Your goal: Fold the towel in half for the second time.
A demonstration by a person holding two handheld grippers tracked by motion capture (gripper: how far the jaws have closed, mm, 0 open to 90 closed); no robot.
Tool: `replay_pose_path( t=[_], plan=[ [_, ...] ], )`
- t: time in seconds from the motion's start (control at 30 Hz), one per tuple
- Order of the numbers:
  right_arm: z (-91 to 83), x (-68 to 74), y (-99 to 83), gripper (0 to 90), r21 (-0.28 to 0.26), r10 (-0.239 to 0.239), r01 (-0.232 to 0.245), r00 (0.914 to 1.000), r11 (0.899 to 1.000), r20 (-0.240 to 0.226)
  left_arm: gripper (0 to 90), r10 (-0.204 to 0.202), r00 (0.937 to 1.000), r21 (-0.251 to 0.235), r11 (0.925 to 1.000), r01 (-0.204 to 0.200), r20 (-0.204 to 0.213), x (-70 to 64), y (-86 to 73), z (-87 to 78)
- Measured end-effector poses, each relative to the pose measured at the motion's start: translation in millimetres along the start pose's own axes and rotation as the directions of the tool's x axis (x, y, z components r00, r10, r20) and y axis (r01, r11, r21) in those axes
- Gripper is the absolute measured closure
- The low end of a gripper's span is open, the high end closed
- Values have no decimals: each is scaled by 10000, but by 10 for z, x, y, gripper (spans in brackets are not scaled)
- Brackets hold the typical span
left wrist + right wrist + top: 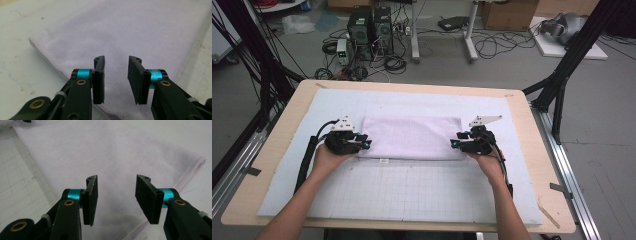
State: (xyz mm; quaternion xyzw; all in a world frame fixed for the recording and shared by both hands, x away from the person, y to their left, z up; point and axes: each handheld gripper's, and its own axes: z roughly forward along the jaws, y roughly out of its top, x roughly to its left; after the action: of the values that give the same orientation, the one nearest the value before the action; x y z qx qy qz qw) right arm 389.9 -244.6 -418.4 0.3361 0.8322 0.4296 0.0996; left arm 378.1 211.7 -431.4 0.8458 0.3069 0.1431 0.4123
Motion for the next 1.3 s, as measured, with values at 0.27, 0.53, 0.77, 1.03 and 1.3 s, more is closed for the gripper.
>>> replay_pose_path(
  t=[0.27,0.53,0.77,1.03,1.3],
  plan=[
    [46,133,37,333,-113,93,-93,10000,9999,-16,566,-8,9996,88,10000,11,-285,-47,-66,15],
    [43,262,33,141,89,312,-313,9995,9995,94,367,-658,9978,-958,9933,653,-28,-191,-109,-189],
    [-72,371,-108,147,-529,-115,137,9991,9985,416,307,-801,9967,-868,9931,787,-119,-184,-200,-318],
    [-265,383,-237,122,-1188,312,-237,9976,9926,618,216,-750,9958,-1115,9914,688,-521,-288,-244,-458],
    [-360,515,-339,118,-1220,93,-22,9983,9925,576,175,-818,9950,-988,9922,760,-565,-296,-326,-550]
  ],
)
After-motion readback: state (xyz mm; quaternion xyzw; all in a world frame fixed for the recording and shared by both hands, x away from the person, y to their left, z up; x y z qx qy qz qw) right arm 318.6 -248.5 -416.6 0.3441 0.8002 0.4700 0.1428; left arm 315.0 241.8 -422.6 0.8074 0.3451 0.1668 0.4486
